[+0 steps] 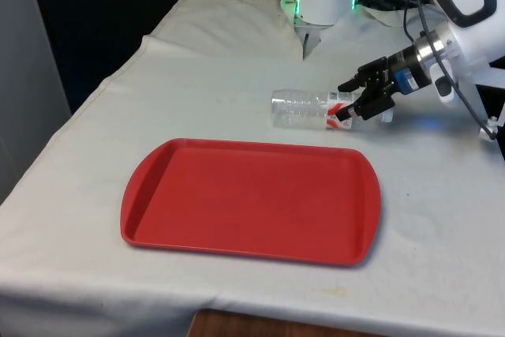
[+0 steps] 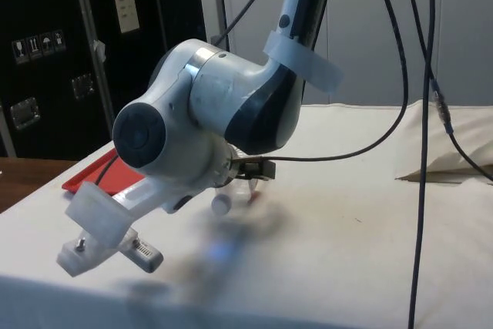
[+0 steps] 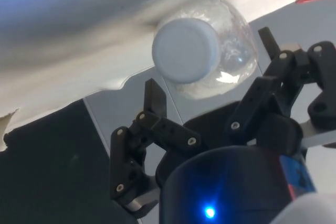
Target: Place the bottle upright on the tray.
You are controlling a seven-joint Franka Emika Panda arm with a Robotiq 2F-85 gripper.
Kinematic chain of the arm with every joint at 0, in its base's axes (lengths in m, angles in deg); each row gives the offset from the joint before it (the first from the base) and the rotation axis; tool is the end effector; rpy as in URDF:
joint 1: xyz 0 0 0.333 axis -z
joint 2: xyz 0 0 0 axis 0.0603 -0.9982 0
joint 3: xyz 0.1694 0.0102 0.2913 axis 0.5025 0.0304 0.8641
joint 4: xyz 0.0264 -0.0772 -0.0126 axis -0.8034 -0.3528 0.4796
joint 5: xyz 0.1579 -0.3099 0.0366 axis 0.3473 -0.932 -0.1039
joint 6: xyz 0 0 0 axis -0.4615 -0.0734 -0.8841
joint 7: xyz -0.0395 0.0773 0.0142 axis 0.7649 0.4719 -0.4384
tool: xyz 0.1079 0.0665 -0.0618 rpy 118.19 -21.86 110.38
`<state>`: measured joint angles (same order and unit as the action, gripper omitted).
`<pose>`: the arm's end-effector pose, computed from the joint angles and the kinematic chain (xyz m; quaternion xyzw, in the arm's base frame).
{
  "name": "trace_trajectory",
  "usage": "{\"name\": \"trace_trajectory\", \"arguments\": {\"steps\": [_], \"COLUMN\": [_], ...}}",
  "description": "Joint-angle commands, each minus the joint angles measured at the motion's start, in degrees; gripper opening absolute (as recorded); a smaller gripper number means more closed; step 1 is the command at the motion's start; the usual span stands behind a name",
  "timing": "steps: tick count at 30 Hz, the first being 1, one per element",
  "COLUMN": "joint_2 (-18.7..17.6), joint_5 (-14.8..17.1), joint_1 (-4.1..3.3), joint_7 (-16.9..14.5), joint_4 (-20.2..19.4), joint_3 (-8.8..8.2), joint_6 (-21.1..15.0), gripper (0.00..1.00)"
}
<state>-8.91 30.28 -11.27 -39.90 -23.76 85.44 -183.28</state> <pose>0.5076 0.1490 0.1546 0.6151 0.6264 -0.3388 0.3384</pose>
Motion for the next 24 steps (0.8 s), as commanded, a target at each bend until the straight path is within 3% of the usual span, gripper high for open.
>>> {"name": "trace_trajectory", "arguments": {"steps": [1, 24], "joint_2": [-0.11, -1.03], "joint_5": [-0.17, -0.52], "joint_1": [-0.17, 0.00], "joint_7": [0.11, 1.03], "joint_4": [0.17, 0.57], "joint_3": [0.00, 0.11], "joint_6": [0.17, 0.11], "gripper": [1.00, 1.00]}}
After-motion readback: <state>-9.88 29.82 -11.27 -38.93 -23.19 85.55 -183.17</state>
